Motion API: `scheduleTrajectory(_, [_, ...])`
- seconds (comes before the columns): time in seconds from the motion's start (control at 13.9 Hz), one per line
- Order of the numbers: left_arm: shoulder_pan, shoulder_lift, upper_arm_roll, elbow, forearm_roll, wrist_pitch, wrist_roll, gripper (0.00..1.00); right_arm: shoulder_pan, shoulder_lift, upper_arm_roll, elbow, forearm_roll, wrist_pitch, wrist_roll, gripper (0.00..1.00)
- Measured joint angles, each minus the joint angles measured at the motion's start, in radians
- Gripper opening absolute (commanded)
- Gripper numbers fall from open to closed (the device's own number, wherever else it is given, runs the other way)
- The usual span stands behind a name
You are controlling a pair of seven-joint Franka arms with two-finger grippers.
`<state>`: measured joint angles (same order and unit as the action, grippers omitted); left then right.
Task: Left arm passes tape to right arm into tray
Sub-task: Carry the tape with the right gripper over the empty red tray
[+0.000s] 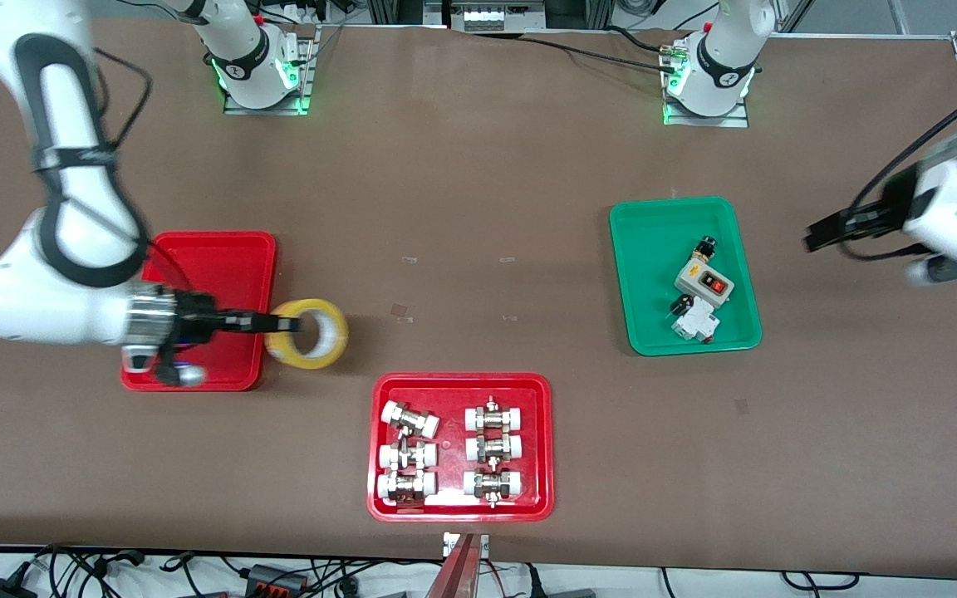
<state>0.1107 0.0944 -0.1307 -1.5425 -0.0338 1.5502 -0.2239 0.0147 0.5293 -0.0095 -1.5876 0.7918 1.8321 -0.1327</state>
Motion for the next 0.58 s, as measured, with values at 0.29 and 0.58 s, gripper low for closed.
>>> scheduleTrajectory(0.29, [-0.044, -0.103, 0.13, -0.028, 0.032, 0.008, 0.196, 1.0, -0.204, 0.063, -0.003, -0.013, -0.035, -0.101, -0.175, 0.33])
scheduleTrajectory(0.58, [-0.048, -0.139, 0.132, -0.077, 0.065, 0.069, 0.232, 1.0, -0.314, 0.114, -0.003, -0.023, -0.102, -0.138, -0.356, 0.33])
